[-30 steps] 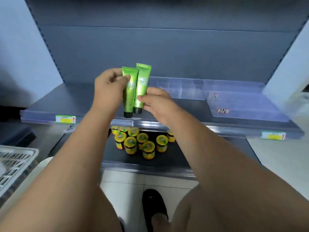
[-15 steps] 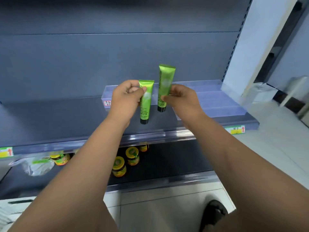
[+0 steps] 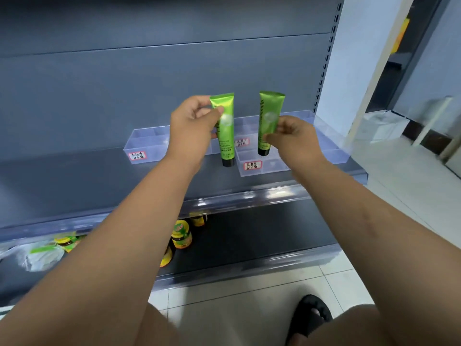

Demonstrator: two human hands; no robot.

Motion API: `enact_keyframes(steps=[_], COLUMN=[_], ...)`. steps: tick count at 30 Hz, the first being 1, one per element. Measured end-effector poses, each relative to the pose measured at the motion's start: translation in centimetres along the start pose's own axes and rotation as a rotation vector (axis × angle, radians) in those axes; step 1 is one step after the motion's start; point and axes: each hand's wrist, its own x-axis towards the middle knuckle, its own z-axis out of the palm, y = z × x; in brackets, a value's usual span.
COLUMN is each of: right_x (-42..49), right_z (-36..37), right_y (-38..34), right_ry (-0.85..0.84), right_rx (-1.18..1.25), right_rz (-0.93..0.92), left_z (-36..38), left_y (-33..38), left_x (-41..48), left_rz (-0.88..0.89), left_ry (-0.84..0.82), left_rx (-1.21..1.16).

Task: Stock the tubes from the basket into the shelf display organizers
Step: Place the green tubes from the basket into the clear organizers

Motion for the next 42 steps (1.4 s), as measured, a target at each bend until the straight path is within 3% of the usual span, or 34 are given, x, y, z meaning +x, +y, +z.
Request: enact_keyframes(steps=[7, 15, 28, 34, 42], right_x=[8.3, 15.1, 24.0, 25.8, 25.1], right_z=[2.1, 2.3, 3.9, 3.4, 2.5], right_y=[0.7, 3.3, 6.7, 5.9, 8.3], right_ry=[0.14, 0.187, -0.065, -0.072, -0.12], right_rx=[0.21, 0.13, -0.168, -0.279, -0.432], right_rz=[0.097, 0.113, 0.002, -0.015, 0.02], left_z=[0.6, 1.5, 4.1, 5.0, 5.6], left_y=[-2.3, -5.9, -10.0, -11.6, -13.7], left_x=[4.3, 9.8, 18.4, 19.4, 19.5], left_rz=[0.131, 0.125, 0.063, 0.025, 0.033], left_ry=[0.079, 0.131, 0.166, 0.09, 0.116], left_rx=[-0.002, -0.002, -0.012, 0.051, 0.142])
